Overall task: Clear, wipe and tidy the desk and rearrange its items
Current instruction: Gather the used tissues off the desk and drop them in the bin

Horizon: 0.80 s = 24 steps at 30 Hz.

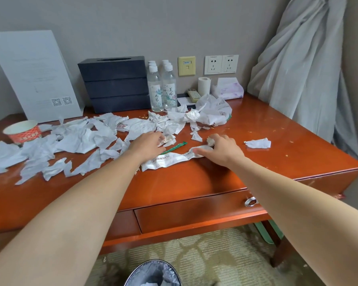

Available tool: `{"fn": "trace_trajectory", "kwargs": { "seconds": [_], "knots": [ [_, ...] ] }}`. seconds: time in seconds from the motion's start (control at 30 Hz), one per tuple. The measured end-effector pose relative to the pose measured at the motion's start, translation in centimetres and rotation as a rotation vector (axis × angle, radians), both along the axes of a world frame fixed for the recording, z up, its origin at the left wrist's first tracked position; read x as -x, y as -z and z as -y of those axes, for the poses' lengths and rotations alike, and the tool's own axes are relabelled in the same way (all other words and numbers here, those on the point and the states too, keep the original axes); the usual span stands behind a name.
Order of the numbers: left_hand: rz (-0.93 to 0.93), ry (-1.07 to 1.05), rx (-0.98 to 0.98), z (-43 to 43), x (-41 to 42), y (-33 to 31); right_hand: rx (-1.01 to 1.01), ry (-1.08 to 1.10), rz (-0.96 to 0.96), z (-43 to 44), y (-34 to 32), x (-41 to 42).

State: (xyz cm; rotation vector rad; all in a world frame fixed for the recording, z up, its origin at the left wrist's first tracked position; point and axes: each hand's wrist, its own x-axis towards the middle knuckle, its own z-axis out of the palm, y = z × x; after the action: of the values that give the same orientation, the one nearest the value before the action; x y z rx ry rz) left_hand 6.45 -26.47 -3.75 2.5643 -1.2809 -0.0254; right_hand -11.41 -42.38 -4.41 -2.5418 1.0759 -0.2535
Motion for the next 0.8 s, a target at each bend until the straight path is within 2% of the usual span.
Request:
{"fn": "trace_trajectory", "kwargs": {
  "seconds": [0.4, 0.53, 0.63, 0.8],
  "knots": [
    [-0.004, 0.082, 0.048, -1.2, 0.0, 0.0, 0.010, -0.017, 0.088, -0.8, -0.3, 0.6],
    [-0.017, 0.096, -0.017, -0.8, 0.2, -0.6, 0.085, -0.016, 0.009, -1.1, -0.8, 0.9],
    [-0.023, 0.081, -0.047, -0.5, 0.4, -0.6, 0.066, 0.011, -0.061, -1.8, -1.1, 0.5],
    [0.052, 0.072, -0.053, -0.2, 1.0, -0.1, 0.089, -0.043, -0.092, -1.8, 0.2, 0.2]
  ]
}}
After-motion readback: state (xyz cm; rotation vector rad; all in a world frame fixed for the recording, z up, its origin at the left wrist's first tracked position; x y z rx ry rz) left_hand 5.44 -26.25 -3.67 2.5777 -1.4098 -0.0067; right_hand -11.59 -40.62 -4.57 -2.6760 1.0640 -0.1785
